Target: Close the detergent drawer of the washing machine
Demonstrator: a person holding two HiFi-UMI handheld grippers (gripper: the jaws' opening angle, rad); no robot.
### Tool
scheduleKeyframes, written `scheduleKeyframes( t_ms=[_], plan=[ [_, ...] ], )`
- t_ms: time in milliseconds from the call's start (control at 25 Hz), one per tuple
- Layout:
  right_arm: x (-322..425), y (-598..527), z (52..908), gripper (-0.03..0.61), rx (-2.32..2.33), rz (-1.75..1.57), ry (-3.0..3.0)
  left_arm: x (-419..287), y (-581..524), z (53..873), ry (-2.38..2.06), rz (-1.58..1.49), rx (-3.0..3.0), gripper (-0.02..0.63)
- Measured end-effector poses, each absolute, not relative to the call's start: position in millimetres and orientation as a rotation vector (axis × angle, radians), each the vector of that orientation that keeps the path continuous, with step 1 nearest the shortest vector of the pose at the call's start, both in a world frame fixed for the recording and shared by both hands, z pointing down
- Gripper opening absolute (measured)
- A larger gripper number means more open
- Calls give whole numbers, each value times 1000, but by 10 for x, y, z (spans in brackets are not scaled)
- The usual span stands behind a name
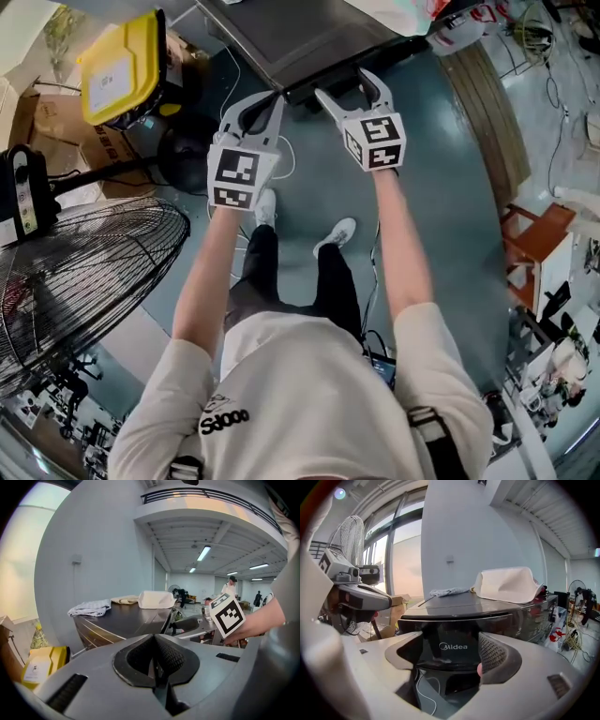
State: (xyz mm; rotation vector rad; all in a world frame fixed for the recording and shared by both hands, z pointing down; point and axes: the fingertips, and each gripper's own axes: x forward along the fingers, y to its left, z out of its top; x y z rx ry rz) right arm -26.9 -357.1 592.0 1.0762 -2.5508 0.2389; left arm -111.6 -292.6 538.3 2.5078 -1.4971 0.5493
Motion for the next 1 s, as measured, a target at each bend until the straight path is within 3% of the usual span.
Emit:
scheduleKeyframes(
  t_ms=[1000],
  plan=[
    [-305, -3621, 5947, 334, 1066, 259, -2559, -1165, -2973, 5408, -1521, 495, 2488, 18]
  ],
)
